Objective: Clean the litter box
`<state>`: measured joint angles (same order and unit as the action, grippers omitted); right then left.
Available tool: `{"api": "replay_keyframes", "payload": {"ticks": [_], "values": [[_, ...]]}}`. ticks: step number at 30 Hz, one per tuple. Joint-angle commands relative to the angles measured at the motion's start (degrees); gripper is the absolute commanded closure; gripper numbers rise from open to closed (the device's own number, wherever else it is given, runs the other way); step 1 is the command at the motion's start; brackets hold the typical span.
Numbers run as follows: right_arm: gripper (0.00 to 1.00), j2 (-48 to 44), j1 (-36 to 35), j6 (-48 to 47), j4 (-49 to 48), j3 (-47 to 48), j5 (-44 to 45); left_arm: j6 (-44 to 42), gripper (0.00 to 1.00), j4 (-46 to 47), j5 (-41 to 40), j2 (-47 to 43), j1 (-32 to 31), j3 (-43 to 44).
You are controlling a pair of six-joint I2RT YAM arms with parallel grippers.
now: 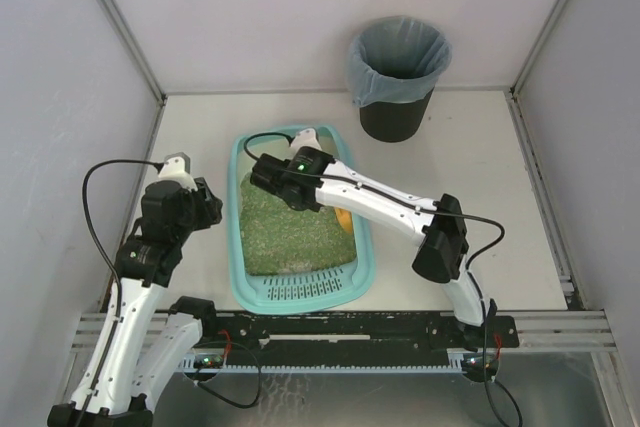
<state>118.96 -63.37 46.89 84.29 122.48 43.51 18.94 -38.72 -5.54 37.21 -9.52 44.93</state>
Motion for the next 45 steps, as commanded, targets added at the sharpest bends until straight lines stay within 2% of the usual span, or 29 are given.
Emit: {"api": "replay_keyframes", "payload": {"ticks": [1, 5, 12, 17, 22, 27, 30, 34, 37, 41, 45], "values": [[1.00, 2.8, -0.5, 4.3, 2.9, 1.4, 1.6, 0.8, 0.54, 0.8, -0.5, -0.4, 0.6, -0.4], [1.00, 3.7, -0.5, 3.6, -2.2, -0.6, -3.1, 0.7, 0.54, 0.8, -0.5, -0.5, 0.7, -0.3], [1.00, -2.0, 1.7, -1.2, -22.3, -7.0, -17.0, 0.7, 0.54, 0.8, -0.5, -0.5, 0.7, -0.4], [1.00, -6.5, 4.4, -1.2, -32.7, -11.0, -23.9, 0.7, 0.54, 0.8, -0.5, -0.3, 0.8, -0.3], [1.00, -14.2, 7.4, -0.1, -43.4, -19.5, -28.4, 0.6, 0.54, 0.8, -0.5, -0.2, 0.8, -0.4], [1.00, -24.3, 10.0, 1.4, -56.0, -31.8, -31.3, 0.7, 0.54, 0.8, -0.5, -0.1, 0.8, -0.4], [1.00, -27.3, 12.3, 2.1, -59.7, -37.0, -34.2, 0.6, 0.54, 0.8, -0.4, -0.1, 0.8, -0.3], [1.00, -28.3, 13.5, 1.3, -59.0, -38.2, -34.1, 0.7, 0.54, 0.8, -0.2, 0.0, 0.8, -0.4], [1.00, -28.6, 11.7, -1.6, -56.3, -35.8, -26.7, 0.7, 0.54, 0.8, 0.0, 0.0, 0.8, -0.4], [1.00, -25.2, 9.2, -6.1, -46.9, -27.0, -18.3, 0.5, 0.54, 0.9, 0.4, 0.3, 0.9, -0.4], [1.00, -17.0, 6.7, -10.1, -33.0, -14.3, -9.4, 0.5, 0.54, 0.9, 0.4, 0.3, 0.9, -0.4]]}}
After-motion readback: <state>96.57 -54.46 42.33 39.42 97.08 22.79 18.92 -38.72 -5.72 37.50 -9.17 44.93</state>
